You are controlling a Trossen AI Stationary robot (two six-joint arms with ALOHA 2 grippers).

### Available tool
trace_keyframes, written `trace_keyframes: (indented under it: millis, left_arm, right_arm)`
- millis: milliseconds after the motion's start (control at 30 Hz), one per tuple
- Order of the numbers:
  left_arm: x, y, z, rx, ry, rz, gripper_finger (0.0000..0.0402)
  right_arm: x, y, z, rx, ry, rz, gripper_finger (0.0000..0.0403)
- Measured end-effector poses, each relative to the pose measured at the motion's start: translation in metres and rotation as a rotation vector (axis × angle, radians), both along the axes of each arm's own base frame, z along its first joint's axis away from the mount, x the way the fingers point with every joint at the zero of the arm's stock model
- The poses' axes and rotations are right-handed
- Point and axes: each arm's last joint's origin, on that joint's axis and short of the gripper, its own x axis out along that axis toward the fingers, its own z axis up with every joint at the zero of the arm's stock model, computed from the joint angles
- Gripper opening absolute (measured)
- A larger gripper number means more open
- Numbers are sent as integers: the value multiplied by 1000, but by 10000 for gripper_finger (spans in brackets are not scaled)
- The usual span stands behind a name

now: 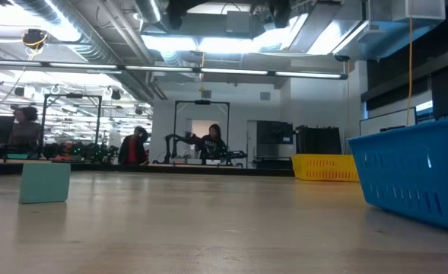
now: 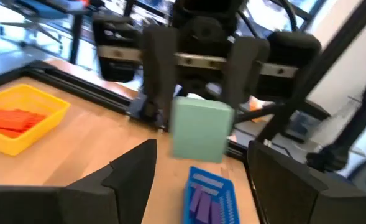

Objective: Sort & place blocks by color
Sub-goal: Put the right blue block into the green bin

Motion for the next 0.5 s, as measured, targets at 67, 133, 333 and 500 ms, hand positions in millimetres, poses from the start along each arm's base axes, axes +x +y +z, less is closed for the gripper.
trace_keyframes:
  millis: [67, 133, 333, 500]
  left_arm:
    - [8, -1, 0, 2, 8, -22, 245]
    - [14, -2, 0, 2, 11, -42, 245]
    - [22, -3, -3, 4, 30, -33, 245]
    - [22, 0, -2, 5, 25, -14, 239]
  right_arm:
    - [0, 0, 0, -1, 5, 0, 139]
    - [0, 0, -1, -3, 7, 0, 139]
    - [0, 0, -1, -20, 5, 3, 143]
    - [0, 0, -1, -21, 5, 4, 140]
